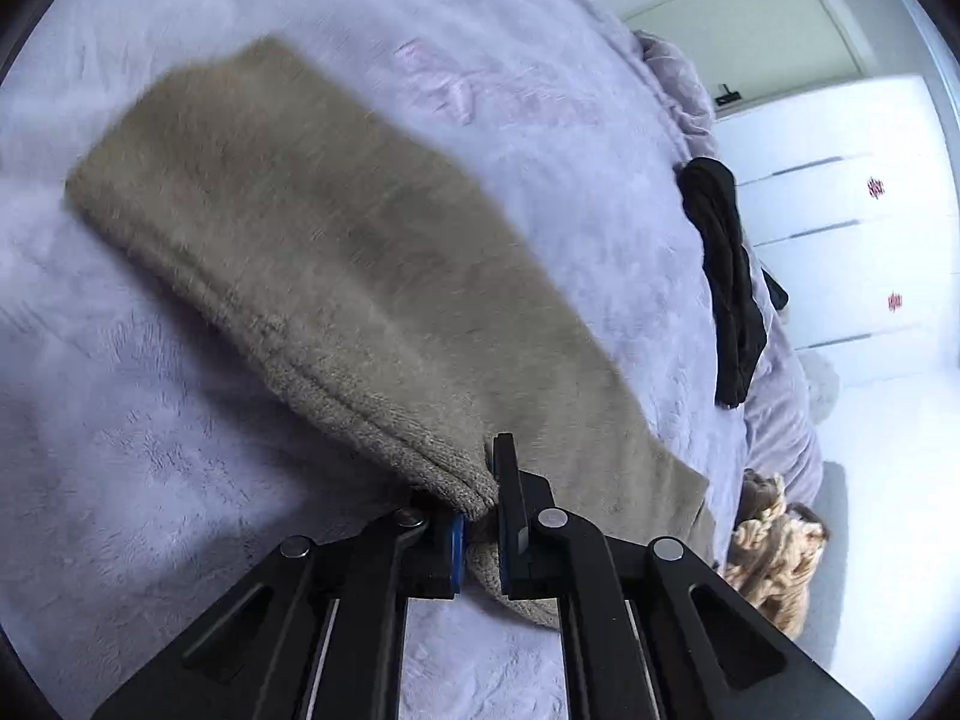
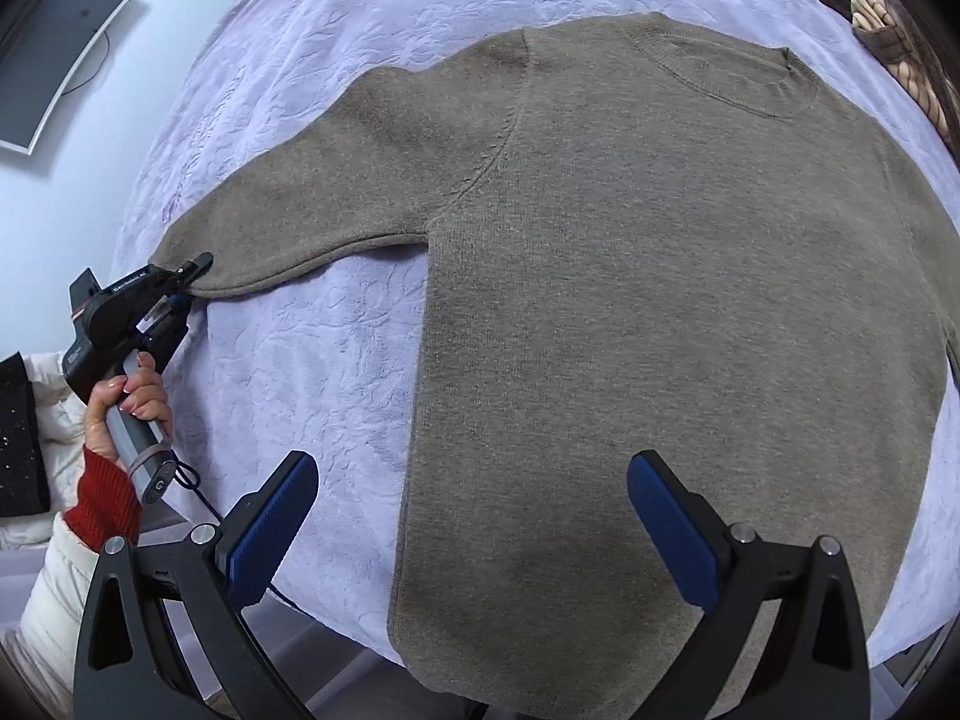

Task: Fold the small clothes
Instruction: 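Grasp the sweater sleeve cuff with the left tool and lift it, then fold the held sleeve across the sweater body with the left tool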

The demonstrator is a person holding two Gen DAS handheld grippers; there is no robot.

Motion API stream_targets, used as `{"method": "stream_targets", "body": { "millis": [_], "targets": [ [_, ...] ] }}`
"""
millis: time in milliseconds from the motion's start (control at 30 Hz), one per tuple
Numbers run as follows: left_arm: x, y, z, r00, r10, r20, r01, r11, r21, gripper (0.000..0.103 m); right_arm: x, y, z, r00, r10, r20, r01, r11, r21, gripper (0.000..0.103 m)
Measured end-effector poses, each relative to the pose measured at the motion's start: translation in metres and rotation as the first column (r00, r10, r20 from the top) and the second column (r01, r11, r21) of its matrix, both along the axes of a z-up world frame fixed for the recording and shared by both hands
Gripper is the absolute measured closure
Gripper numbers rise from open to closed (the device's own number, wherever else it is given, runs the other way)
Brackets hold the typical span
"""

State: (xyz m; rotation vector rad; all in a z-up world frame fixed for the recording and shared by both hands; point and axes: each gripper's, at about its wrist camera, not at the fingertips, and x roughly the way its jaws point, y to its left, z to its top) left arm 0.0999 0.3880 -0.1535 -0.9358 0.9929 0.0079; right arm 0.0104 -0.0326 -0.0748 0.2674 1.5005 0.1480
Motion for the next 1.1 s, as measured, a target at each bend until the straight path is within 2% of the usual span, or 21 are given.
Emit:
{"method": "stream_targets", "body": {
  "millis": [100, 200, 267, 367, 467, 533, 567, 633, 667, 700, 733, 800, 833, 900, 1000, 1067, 1100],
  "targets": [
    [0.005, -0.025, 0.041, 0.994, -0.072, 0.081, 0.065, 0.994, 0.083, 0.095, 0.000, -0.012, 0.001, 1.000, -0.014, 0.017, 0.014, 1.000, 0.022, 0.000],
    [0.022, -0.076, 0.087, 0.968, -0.190, 0.164, 0.165, 0.974, 0.155, 0.095, 0.001, -0.031, 0.002, 0.999, -0.035, 0.023, 0.034, 0.998, 0.047, 0.000],
    [0.034, -0.120, 0.114, 0.937, -0.278, 0.212, 0.240, 0.952, 0.191, 0.095, 0.002, -0.047, 0.002, 0.998, -0.052, 0.027, 0.050, 0.997, 0.061, 0.000],
    [0.047, -0.201, 0.140, 0.868, -0.422, 0.263, 0.369, 0.901, 0.227, 0.095, 0.003, -0.077, 0.008, 0.995, -0.086, 0.044, 0.083, 0.994, 0.071, 0.000],
    [0.059, -0.296, 0.143, 0.780, -0.571, 0.256, 0.511, 0.817, 0.267, 0.095, -0.001, -0.119, 0.012, 0.987, -0.148, 0.063, 0.144, 0.987, 0.068, 0.000],
    [0.061, -0.358, 0.129, 0.723, -0.653, 0.225, 0.598, 0.755, 0.270, 0.095, -0.007, -0.155, 0.009, 0.976, -0.211, 0.053, 0.208, 0.976, 0.061, 0.000],
    [0.058, -0.380, 0.121, 0.708, -0.676, 0.205, 0.620, 0.734, 0.277, 0.095, -0.011, -0.169, 0.007, 0.970, -0.237, 0.047, 0.234, 0.971, 0.054, 0.000],
    [0.054, -0.429, 0.098, 0.677, -0.726, 0.121, 0.660, 0.672, 0.336, 0.090, -0.021, -0.203, 0.003, 0.954, -0.296, 0.041, 0.295, 0.955, 0.033, 0.000],
    [0.050, -0.450, 0.084, 0.668, -0.743, 0.044, 0.673, 0.627, 0.393, 0.068, -0.026, -0.214, -0.001, 0.948, -0.315, 0.037, 0.315, 0.949, 0.021, 0.000],
    [0.047, -0.469, 0.069, 0.659, -0.752, -0.035, 0.682, 0.577, 0.450, 0.035, -0.032, -0.230, -0.006, 0.939, -0.343, 0.027, 0.343, 0.939, 0.006, 0.000],
    [0.043, -0.479, 0.058, 0.654, -0.753, -0.072, 0.683, 0.547, 0.483, 0.028, -0.036, -0.240, -0.010, 0.933, -0.360, 0.016, 0.361, 0.933, -0.004, 0.000],
    [0.035, -0.488, 0.041, 0.629, -0.766, -0.131, 0.709, 0.496, 0.501, 0.028, -0.041, -0.255, -0.018, 0.925, -0.381, -0.001, 0.381, 0.924, -0.024, 0.000],
    [0.033, -0.488, 0.037, 0.622, -0.766, -0.162, 0.723, 0.482, 0.494, 0.028, -0.040, -0.258, -0.019, 0.924, -0.383, -0.004, 0.383, 0.923, -0.030, 0.000],
    [0.026, -0.476, 0.045, 0.622, -0.766, -0.160, 0.724, 0.485, 0.491, 0.028, -0.036, -0.261, -0.020, 0.929, -0.371, 0.003, 0.370, 0.927, -0.053, 0.000],
    [0.020, -0.437, 0.073, 0.649, -0.755, -0.099, 0.689, 0.527, 0.498, 0.026, -0.019, -0.256, -0.016, 0.950, -0.309, 0.040, 0.311, 0.946, -0.090, 0.000],
    [0.024, -0.402, 0.088, 0.692, -0.718, -0.074, 0.644, 0.568, 0.513, 0.024, 0.008, -0.235, -0.007, 0.976, -0.193, 0.102, 0.205, 0.969, -0.134, 0.000],
    [0.027, -0.383, 0.092, 0.720, -0.691, -0.072, 0.619, 0.590, 0.519, 0.012, 0.014, -0.226, -0.002, 0.982, -0.149, 0.121, 0.166, 0.975, -0.147, 0.000]
  ]
}}
